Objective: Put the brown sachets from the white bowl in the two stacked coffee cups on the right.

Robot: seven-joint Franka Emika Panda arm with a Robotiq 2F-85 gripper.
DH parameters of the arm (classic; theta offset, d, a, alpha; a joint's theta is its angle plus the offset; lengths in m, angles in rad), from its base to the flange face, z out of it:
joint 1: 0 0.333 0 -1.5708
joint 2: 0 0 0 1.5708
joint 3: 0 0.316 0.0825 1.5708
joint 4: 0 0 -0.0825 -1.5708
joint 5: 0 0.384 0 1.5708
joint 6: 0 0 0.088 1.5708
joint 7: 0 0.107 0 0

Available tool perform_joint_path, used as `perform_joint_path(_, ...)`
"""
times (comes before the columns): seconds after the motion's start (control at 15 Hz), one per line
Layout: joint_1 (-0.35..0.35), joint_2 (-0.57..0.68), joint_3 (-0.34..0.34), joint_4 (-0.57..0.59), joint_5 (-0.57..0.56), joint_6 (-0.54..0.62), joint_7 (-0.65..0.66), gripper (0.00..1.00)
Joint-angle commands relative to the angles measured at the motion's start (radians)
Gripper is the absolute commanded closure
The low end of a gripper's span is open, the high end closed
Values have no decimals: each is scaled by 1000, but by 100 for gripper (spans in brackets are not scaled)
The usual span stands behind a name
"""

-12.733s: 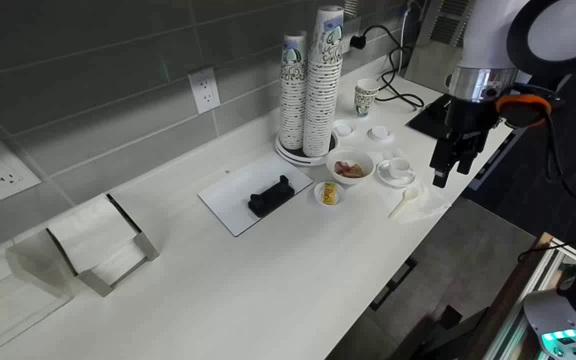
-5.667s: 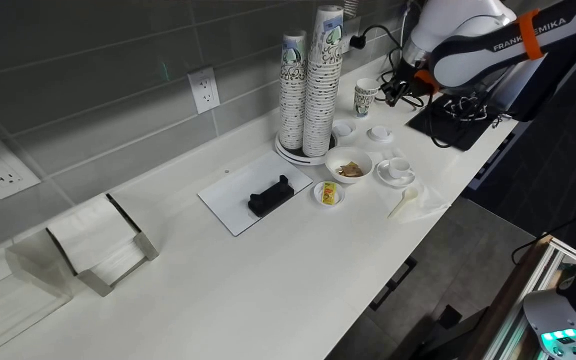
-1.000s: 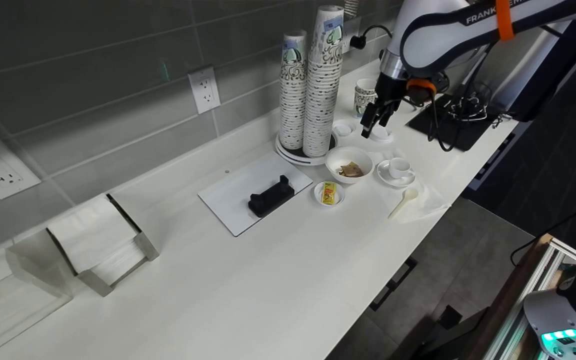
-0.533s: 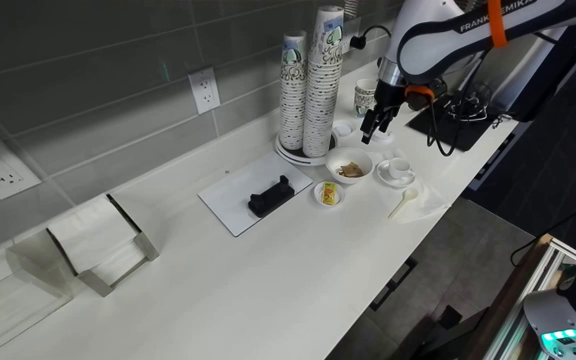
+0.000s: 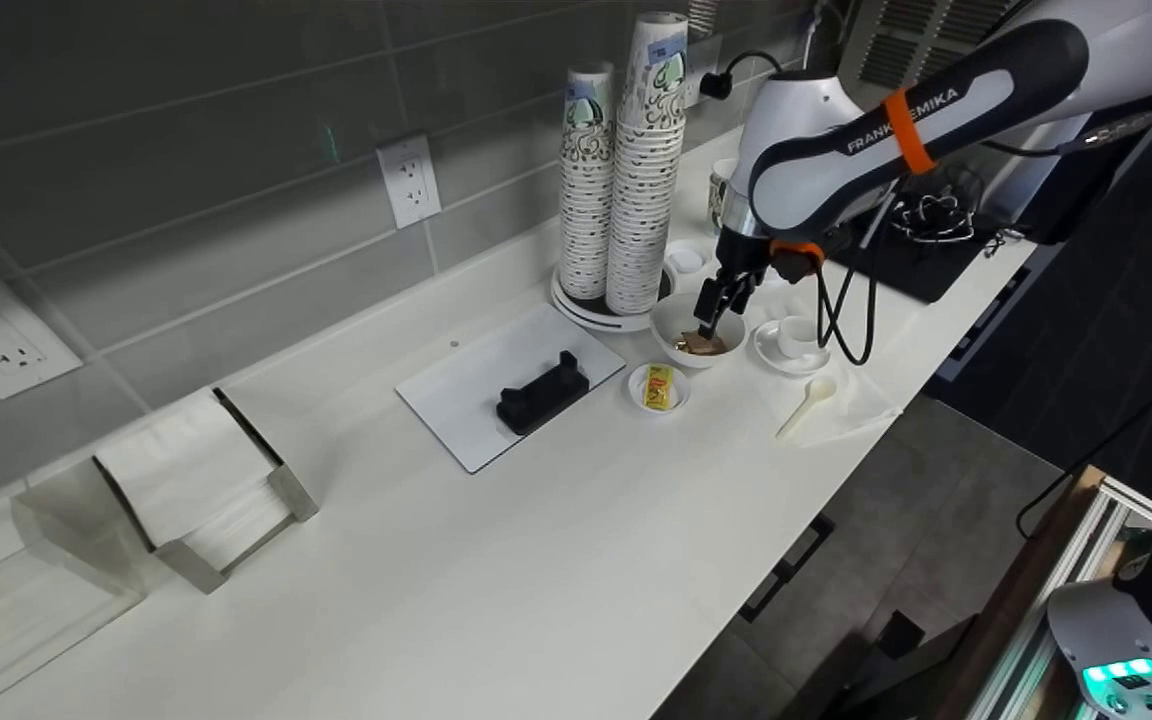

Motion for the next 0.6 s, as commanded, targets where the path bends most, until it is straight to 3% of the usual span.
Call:
perform_joint_path(0.0,2,42,16,15,9,59,6,0)
perform_joint_path(0.13,4,58,19,18,1,77,10,0)
perform_joint_path(0.33,10,78,16,14,-18,129,17,25)
perform_joint_path(0.53,10,97,21,12,-18,182,7,38)
